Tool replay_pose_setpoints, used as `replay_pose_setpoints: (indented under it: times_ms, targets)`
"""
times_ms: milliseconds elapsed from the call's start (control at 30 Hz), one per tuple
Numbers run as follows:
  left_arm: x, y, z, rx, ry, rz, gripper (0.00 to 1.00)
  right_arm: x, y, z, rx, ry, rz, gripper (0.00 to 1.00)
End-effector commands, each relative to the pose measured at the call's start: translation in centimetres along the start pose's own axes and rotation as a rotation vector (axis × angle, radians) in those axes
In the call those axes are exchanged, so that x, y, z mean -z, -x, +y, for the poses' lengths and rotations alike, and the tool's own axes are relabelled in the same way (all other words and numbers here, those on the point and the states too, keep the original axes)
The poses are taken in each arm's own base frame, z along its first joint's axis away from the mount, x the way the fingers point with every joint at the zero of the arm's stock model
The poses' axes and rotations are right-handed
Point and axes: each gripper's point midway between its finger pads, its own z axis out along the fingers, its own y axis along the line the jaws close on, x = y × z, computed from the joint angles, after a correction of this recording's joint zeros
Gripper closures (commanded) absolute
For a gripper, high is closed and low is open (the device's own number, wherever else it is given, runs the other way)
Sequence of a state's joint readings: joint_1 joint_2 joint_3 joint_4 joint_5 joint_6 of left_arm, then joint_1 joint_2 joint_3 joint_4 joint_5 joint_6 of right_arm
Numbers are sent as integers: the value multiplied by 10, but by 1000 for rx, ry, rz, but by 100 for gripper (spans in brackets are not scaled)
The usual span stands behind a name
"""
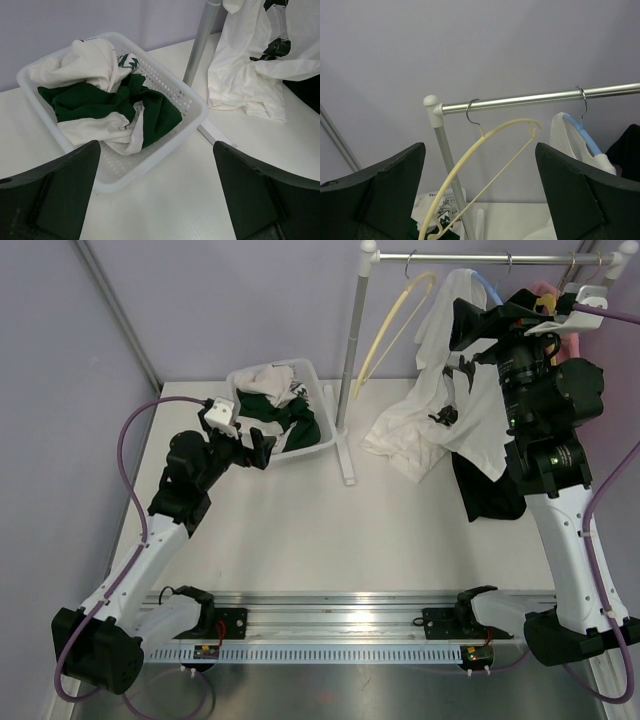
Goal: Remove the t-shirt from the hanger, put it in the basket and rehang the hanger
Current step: Grab a hanger with a tshirt on it with the right arm
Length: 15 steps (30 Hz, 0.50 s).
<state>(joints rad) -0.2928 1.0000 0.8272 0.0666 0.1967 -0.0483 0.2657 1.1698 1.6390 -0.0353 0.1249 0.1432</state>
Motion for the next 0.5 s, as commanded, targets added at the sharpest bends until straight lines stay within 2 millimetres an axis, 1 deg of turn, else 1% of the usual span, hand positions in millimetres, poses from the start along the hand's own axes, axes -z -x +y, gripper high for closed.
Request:
replay_pose_setpoints:
  times_ms: [0,33,133,233,267,300,333,367,400,433,467]
  targets:
    - [-1,19,-9,-2,-47,-79,1,1,20,-5,1,-43,-25,1]
    - [-2,18,-10,-2,-50,-77,1,-4,13,-7,4,-54,1,1]
    - [-1,17,-11,-2,-52,-78,1,-5,15,-4,27,-38,22,1]
    - [0,16,-11,-7,-52,-84,1,-4,5,-5,36,-41,78,0]
    - [0,15,-12,-9,-55,-87,1,-3,12,-3,33,-43,77,1]
    - [-1,15,-12,-10,-55,-87,1,-1,8,-7,28,-64,103,0]
    - [-1,14,-12,-10,-54,-86,1,3,14,-11,-3,-99,90,0]
    - [-2,14,-12,-10,-54,-86,1,5,12,-14,-14,-114,90,1]
    - [-3,14,-13,-10,-56,-83,1,6,18,-17,-32,-135,58,1]
    - [-3,12,-12,-10,-53,-78,1,14,16,-19,-80,-149,45,1]
    - [-3,13,-12,-10,-50,-79,1,17,17,-20,-98,-158,34,1]
